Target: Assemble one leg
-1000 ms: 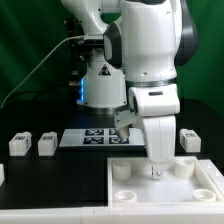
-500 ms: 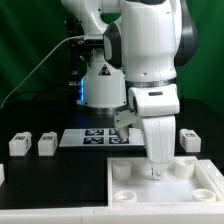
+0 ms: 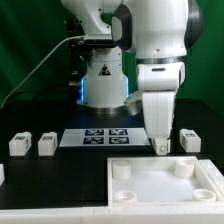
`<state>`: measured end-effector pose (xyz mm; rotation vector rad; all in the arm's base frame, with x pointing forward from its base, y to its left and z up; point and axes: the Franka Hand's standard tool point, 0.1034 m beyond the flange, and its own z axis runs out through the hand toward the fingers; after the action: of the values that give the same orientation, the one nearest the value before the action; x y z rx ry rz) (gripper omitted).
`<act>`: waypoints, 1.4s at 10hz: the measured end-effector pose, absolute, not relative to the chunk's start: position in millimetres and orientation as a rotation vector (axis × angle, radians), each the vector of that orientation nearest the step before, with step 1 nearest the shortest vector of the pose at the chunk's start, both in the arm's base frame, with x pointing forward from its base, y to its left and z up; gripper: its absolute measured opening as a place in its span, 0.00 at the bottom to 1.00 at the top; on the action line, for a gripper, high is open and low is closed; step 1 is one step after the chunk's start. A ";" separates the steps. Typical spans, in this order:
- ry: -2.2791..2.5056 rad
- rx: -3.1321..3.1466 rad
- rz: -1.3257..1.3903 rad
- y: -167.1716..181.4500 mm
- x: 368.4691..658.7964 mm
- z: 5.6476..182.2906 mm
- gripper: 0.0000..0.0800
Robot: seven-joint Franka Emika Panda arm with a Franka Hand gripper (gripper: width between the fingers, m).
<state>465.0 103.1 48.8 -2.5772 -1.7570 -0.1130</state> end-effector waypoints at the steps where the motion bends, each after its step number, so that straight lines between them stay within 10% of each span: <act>1: -1.588 -2.676 -0.110 118.1 454.9 52.7 0.81; 9: -0.433 -3.008 -0.034 157.9 437.7 47.4 0.81; 14: -0.102 -2.970 0.634 168.8 436.2 50.0 0.81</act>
Offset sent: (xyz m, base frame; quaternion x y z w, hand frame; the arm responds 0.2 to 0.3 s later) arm -0.0072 0.0367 -0.0062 0.0215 -0.0085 0.4110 0.9113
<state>436.2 168.8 50.0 -2.9701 -0.1019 0.6344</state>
